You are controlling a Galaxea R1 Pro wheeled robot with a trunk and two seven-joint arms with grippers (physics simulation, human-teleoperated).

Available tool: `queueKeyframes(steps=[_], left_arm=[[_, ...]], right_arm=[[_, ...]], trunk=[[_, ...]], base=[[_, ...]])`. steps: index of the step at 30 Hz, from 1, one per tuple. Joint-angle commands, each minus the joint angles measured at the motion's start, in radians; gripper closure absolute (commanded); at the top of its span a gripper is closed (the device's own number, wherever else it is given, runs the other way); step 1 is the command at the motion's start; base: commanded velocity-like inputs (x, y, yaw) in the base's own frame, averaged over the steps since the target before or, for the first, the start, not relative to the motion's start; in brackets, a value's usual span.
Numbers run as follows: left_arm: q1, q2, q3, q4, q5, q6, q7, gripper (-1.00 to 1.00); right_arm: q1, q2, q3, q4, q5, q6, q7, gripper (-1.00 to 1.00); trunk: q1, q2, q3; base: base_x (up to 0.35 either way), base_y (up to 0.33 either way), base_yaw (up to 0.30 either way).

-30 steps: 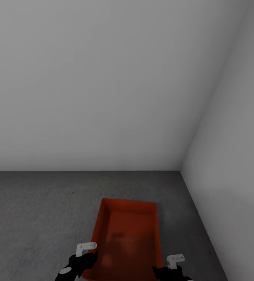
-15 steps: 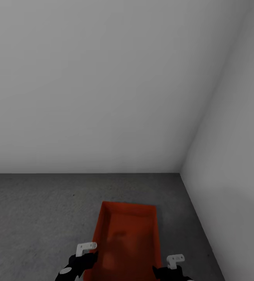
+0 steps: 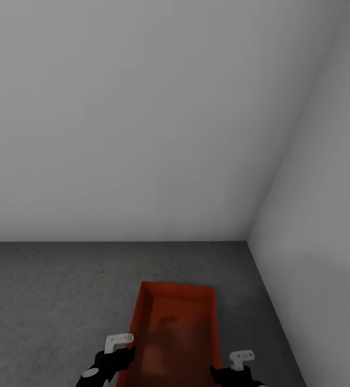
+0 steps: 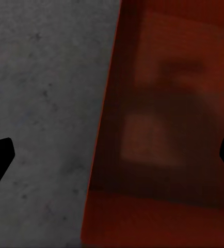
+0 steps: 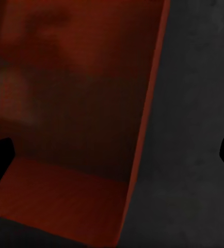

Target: Move the two storage containers from the living room to the garage. In the garage, place one container on the floor and stack the other container on top of it (either order is fine).

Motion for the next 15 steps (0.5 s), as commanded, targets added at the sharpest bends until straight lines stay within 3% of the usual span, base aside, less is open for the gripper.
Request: queueKeyframes(steps=[1, 11, 15], left_arm=[[0.0, -0.001, 0.003, -0.002, -0.002, 0.006, 0.0, -1.0], [0.0, -0.001, 0.003, -0.002, -0.002, 0.006, 0.0, -1.0], [0.0, -0.001, 0.003, -0.002, -0.002, 0.006, 0.0, -1.0]], right_arm=[[-0.001, -0.001, 0.006, 0.001, -0.01, -0.004, 0.0, -1.0], [-0.001, -0.001, 0.006, 0.001, -0.01, -0.004, 0.0, -1.0], [-0.001, -0.001, 0.006, 0.001, -0.01, -0.004, 0.0, -1.0]], trunk=[[-0.004, 0.007, 0.002], [-0.042, 0.077, 0.034], [-0.058, 0.105, 0.046]], base=[[0.0, 0.0, 0.0], [-0.007, 0.0, 0.0], [-0.143, 0.0, 0.0]])
